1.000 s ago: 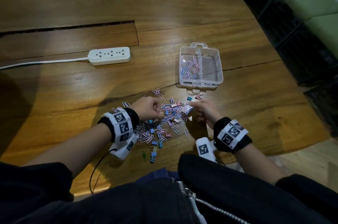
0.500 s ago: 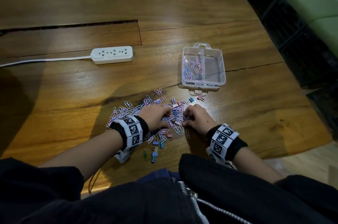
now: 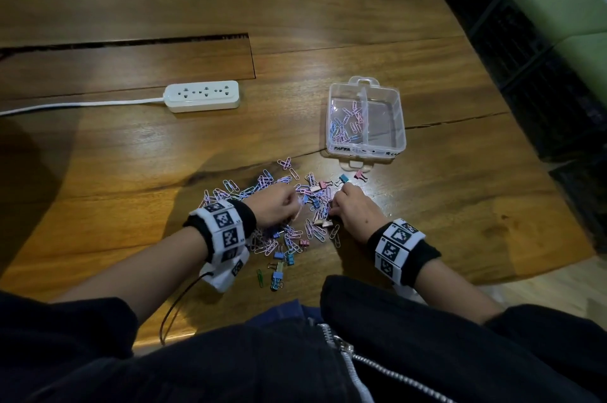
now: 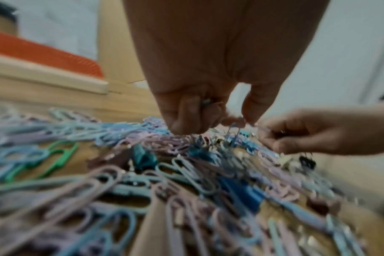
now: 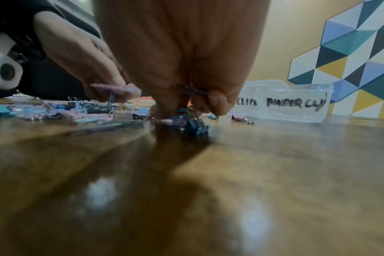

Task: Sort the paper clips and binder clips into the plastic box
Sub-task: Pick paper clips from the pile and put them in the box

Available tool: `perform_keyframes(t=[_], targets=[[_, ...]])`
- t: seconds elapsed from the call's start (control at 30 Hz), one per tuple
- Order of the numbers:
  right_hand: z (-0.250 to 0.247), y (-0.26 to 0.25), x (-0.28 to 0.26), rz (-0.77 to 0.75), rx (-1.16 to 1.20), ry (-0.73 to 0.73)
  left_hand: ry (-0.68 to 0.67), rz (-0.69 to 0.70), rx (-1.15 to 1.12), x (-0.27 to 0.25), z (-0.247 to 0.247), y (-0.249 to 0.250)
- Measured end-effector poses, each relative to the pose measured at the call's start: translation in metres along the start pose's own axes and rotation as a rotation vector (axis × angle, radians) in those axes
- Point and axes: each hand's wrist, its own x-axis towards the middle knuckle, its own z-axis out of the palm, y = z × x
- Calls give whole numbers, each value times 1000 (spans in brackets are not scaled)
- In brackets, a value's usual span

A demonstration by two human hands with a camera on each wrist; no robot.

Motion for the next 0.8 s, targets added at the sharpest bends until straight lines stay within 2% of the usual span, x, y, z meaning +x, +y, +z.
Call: perform_keyframes(t=[0.07, 0.13, 0.2, 0.27, 0.33, 0.4, 0.5, 0.57, 0.67, 0.8], targets=[[-3, 1, 2, 33, 64, -9, -27, -76, -285, 0, -6, -3], [-6, 3, 1, 96, 251, 12, -92, -162, -664, -3, -10, -5], [-9, 5, 1, 130, 485, 56, -105, -187, -966, -6, -13, -8], [-15, 6, -3, 178, 793, 55, -66, -175, -1140, -7, -14, -11], [-20, 8, -7, 222, 1077, -7, -39, -172, -1242, -6, -13, -11], [-20, 11, -9, 283, 1221, -74, -31, -190, -1282, -5, -12, -8], [-19, 10, -13, 413, 1397, -178, 15, -219, -1220, -2, -13, -6], [-20, 6, -16, 418, 1343, -189, 34, -242, -1177, -2, -14, -6], [-18, -7, -23, 215, 962, -175, 18, -262, -1002, -8, -17, -7], [-5, -23, -26, 35, 409, -205, 124, -336, -262, -16, -10, -15]])
